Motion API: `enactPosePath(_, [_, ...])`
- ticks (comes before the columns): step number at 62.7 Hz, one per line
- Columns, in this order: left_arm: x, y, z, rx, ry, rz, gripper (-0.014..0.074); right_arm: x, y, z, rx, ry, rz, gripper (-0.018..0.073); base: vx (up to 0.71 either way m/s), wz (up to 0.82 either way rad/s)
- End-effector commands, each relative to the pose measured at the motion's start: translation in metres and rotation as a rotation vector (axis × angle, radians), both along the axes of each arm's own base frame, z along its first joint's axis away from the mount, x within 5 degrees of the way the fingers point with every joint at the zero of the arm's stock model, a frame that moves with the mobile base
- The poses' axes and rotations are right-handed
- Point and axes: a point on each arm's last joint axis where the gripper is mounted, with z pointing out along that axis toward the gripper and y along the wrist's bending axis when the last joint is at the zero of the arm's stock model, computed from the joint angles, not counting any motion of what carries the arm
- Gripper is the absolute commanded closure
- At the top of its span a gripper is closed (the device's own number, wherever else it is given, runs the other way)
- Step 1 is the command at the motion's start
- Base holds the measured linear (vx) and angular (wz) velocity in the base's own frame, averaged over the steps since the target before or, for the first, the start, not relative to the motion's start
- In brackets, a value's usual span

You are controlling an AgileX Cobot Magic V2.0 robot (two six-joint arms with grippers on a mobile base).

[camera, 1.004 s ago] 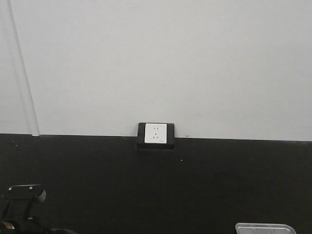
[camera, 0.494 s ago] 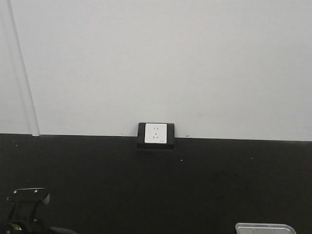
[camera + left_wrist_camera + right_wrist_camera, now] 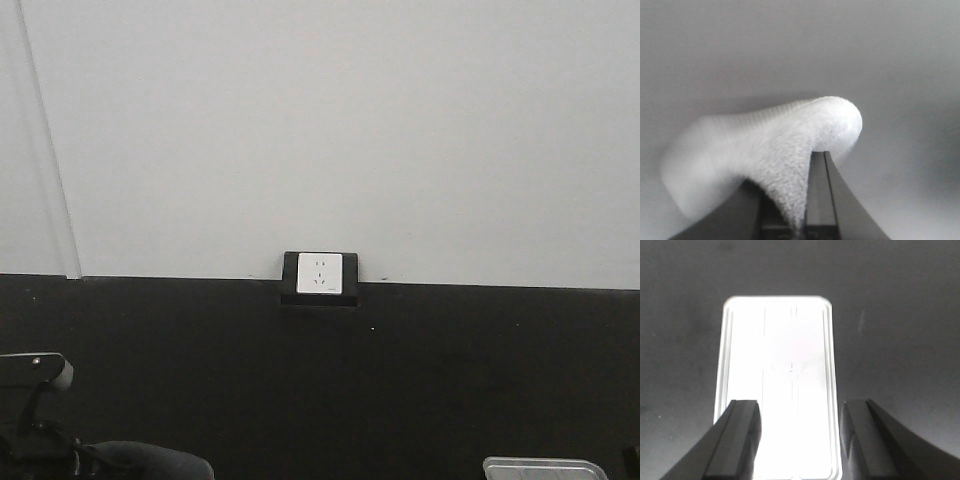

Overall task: Wipe beaker with gray cloth and return to tray
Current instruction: 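Grasp the gray cloth with the left gripper and lift it, then grasp the clear glass beaker on the tray with the right gripper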

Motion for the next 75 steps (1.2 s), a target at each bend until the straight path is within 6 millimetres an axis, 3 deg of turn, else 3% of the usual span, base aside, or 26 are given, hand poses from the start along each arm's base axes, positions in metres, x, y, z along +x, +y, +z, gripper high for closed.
enactPosePath(1, [-0.003,0.001,0.031,-0.032,-0.144,0.026,0.0603,0.029,-0.002,0.016,-0.003,0.024,-0.008,0.0115,0.00,0.00])
enactPosePath(13, [-0.010,0.003,0.042,-0.041,-0.193,0.028,0.0603,0.084,-0.004,-0.007,-0.030,0.194,0.039,0.0115,0.00,0.00])
enactPosePath(22, [-0.011,0.002,0.040,-0.041,-0.168,0.016,0.0603,0.105,-0.008,-0.032,-0.062,0.297,0.050,0.0115,0.00,0.00])
enactPosePath(35, [-0.012,0.002,0.040,-0.042,-0.161,0.012,0.0603,0.117,-0.010,-0.062,-0.080,0.383,0.057,0.0115,0.00,0.00])
enactPosePath(60, [-0.012,0.002,0.040,-0.042,-0.162,0.012,0.0603,0.134,-0.009,-0.095,-0.068,0.405,0.062,0.0127,0.00,0.00])
enactPosePath(75, [-0.011,0.002,0.040,-0.042,-0.166,0.015,0.0603,0.136,-0.008,-0.102,-0.055,0.412,0.060,0.0226,0.00,0.00])
